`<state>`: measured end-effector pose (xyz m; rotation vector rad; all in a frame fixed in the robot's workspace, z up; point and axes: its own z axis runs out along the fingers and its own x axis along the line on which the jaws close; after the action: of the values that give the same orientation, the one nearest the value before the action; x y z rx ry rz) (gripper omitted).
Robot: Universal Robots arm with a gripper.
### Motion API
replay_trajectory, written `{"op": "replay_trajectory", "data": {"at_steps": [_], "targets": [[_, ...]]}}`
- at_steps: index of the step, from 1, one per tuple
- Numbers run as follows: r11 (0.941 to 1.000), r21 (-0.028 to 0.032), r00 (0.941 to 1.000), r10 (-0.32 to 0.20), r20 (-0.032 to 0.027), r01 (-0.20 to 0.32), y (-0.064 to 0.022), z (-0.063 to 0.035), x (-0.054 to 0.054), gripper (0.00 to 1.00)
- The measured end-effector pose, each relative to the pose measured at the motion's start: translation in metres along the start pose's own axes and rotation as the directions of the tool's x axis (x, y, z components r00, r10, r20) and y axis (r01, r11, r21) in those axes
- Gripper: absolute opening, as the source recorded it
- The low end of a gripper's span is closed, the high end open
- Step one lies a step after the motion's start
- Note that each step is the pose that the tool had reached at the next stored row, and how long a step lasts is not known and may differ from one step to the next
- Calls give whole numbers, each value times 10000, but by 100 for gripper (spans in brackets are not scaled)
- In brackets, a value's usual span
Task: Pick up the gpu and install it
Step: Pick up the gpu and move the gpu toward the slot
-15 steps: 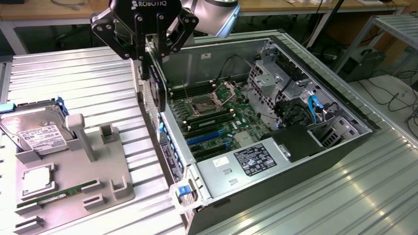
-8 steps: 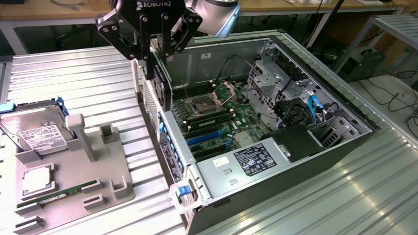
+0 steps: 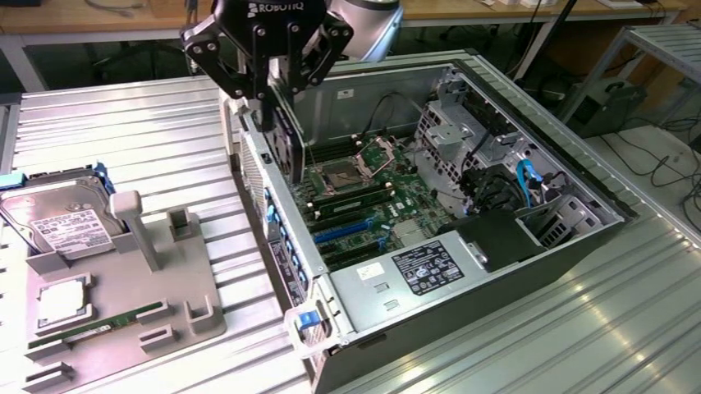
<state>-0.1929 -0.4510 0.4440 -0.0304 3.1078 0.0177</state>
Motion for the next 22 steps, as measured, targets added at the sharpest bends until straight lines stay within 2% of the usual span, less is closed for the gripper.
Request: {"op": "replay_trajectory", "data": {"at_steps": [2, 8, 22], "targets": [[10000, -1, 10000, 8, -32, -8, -1, 2, -54, 27], [9999, 12, 9999, 167, -32, -167, 1, 7, -160, 27], [9998, 24, 9998, 206, -32, -206, -1, 12, -284, 27]]}}
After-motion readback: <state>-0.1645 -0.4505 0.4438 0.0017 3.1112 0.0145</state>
